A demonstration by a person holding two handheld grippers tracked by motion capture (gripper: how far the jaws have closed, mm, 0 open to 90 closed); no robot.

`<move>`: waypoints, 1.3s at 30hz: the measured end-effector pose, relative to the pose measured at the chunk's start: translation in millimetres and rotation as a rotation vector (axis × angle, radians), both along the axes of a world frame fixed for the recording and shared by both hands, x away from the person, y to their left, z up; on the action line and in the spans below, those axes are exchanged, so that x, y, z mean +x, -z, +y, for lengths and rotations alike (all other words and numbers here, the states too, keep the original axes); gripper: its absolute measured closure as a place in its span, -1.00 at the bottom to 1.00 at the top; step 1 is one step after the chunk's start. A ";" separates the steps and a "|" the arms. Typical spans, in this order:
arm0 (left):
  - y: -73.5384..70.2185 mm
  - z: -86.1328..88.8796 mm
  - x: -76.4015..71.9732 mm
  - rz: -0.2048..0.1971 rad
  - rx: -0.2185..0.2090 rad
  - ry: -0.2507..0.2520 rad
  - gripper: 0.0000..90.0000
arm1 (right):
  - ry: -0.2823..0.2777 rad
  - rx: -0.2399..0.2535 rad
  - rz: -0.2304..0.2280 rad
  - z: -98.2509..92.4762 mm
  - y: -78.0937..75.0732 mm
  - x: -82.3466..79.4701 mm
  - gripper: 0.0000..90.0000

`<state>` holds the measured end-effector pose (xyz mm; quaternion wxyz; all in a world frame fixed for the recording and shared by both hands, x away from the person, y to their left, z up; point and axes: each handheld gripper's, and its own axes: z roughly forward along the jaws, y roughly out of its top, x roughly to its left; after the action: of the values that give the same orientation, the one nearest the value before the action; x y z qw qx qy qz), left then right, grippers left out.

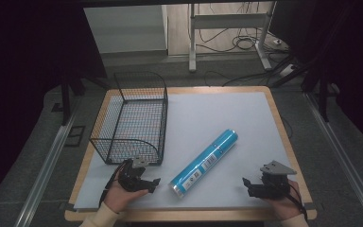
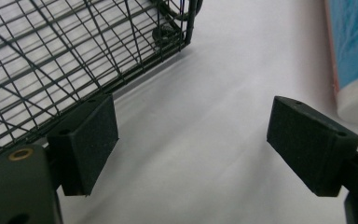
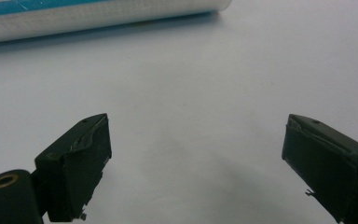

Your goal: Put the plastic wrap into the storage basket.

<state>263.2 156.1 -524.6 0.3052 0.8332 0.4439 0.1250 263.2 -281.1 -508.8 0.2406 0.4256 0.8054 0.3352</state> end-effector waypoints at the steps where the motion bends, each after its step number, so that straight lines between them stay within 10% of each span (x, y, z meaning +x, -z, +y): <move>1: -0.8 -0.7 -0.2 -0.002 -0.005 -0.001 -0.64 | -0.003 -0.003 0.000 0.0 -0.3 -0.2 -0.82; 39: -43.3 -28.8 -4.9 -0.040 -0.044 0.063 -0.63 | -0.014 -0.014 -0.013 1.8 -1.2 -2.1 -0.82</move>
<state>258.2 127.4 -481.3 0.3360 0.8373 0.4136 0.1224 261.1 -279.3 -507.5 0.2463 0.4159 0.8092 0.3340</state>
